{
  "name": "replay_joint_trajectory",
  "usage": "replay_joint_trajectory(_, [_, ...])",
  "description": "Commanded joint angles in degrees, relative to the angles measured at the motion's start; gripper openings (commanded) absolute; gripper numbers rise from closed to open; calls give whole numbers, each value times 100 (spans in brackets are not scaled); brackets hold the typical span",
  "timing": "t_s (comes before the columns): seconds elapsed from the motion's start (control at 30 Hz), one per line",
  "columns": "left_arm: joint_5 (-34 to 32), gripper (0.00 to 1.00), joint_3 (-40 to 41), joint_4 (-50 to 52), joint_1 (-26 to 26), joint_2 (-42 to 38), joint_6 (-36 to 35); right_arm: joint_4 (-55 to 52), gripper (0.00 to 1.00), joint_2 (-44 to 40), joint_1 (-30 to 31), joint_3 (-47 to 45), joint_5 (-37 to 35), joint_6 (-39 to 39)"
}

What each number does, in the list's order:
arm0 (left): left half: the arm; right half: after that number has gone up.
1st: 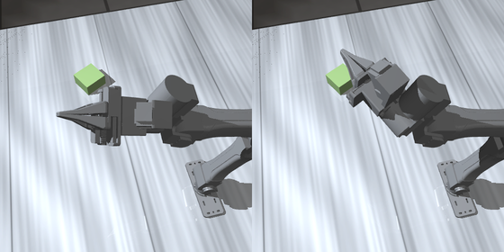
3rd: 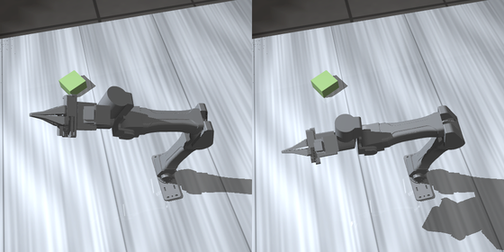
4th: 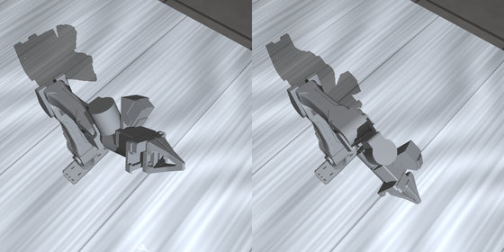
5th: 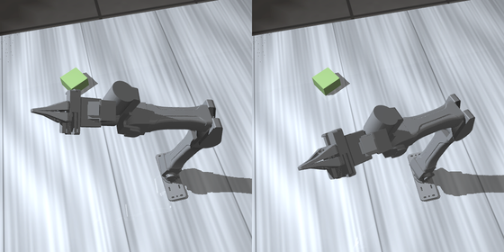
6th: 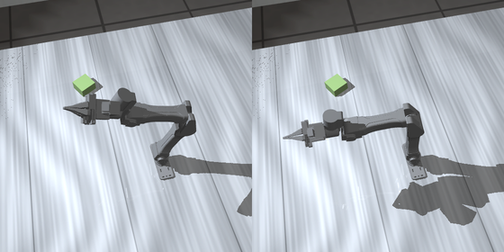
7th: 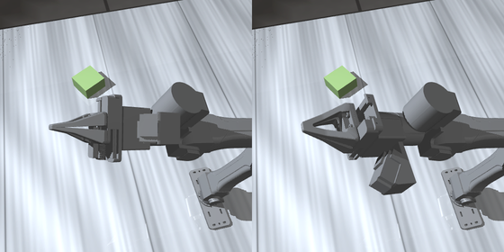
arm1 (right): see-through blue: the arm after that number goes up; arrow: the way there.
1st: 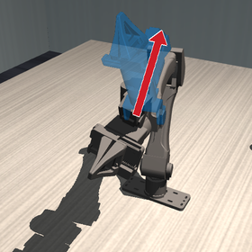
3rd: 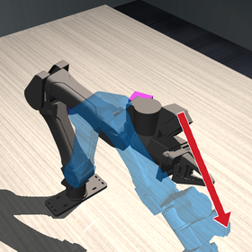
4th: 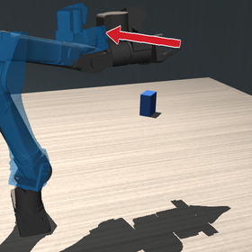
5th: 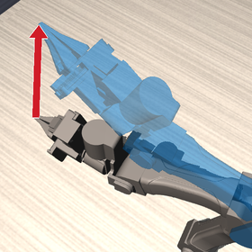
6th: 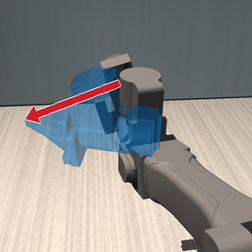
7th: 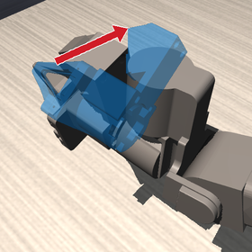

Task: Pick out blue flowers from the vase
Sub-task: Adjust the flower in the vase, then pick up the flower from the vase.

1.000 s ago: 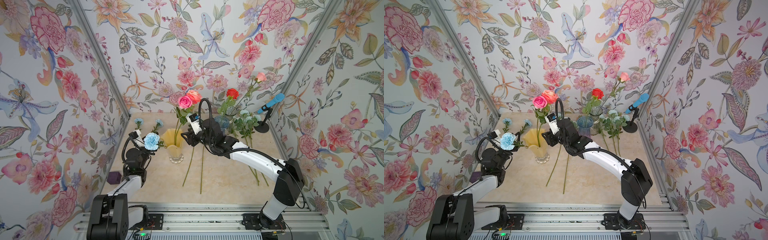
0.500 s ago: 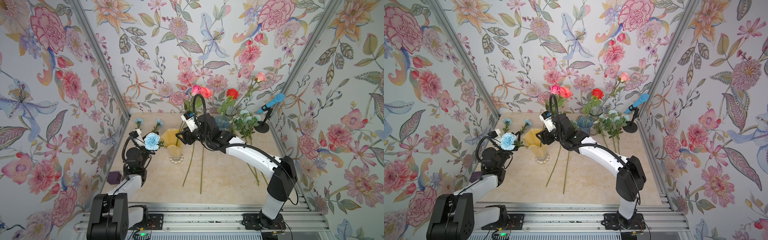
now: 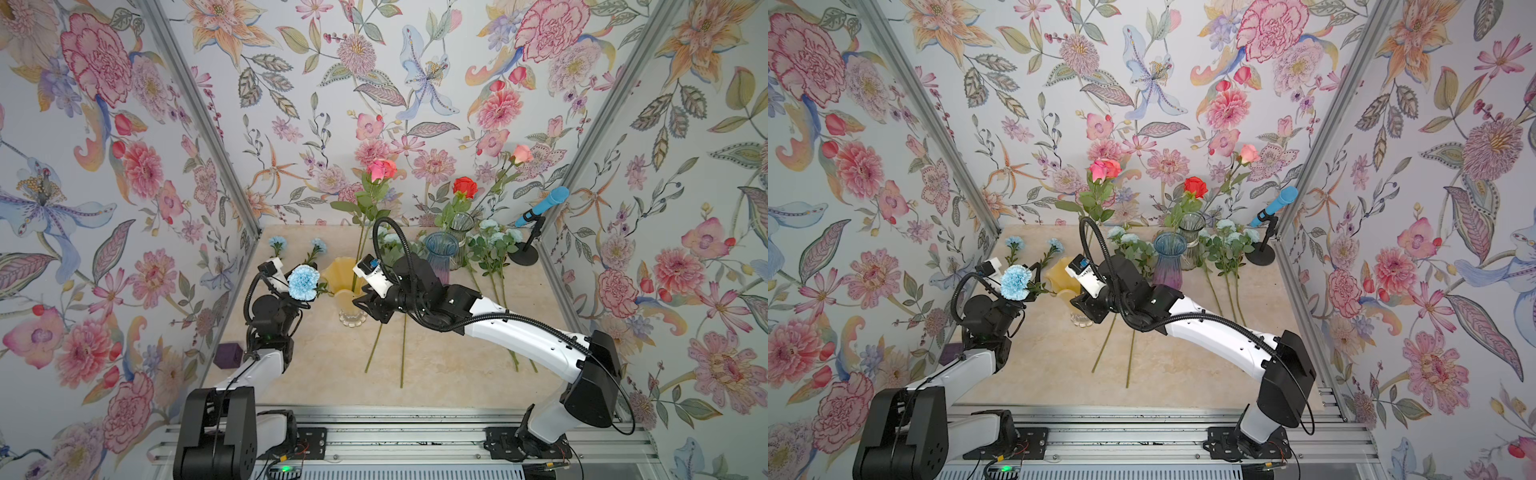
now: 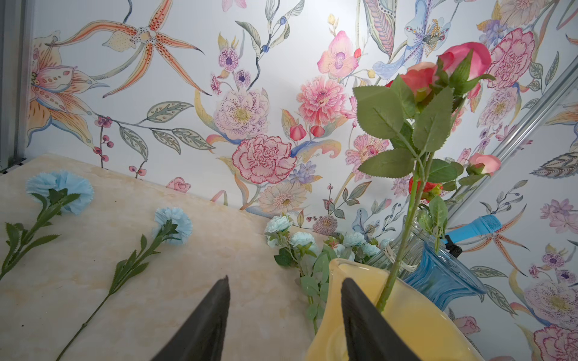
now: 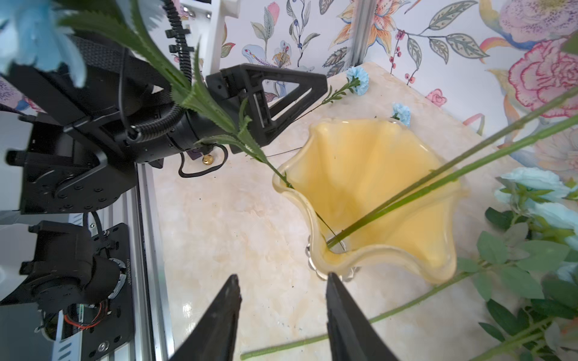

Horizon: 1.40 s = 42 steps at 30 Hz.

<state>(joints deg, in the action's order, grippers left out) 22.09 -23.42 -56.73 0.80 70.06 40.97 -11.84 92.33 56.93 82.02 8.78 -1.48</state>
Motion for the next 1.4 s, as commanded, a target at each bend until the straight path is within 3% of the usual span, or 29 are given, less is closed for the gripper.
replay_joint_trajectory(0.0, [-72, 59, -13, -207, -28, -116, -33, 308, 42, 30, -7, -14, -97, -381])
replay_joint_trajectory(0.53, [27, 59, -22, -268, 0, -45, 25, 489, 33, 1191, 89, 1061, 290, -679])
replay_joint_trajectory(1.37, [221, 59, -22, -523, 4, 86, 195, 484, 31, 1848, 135, 1628, 198, -696])
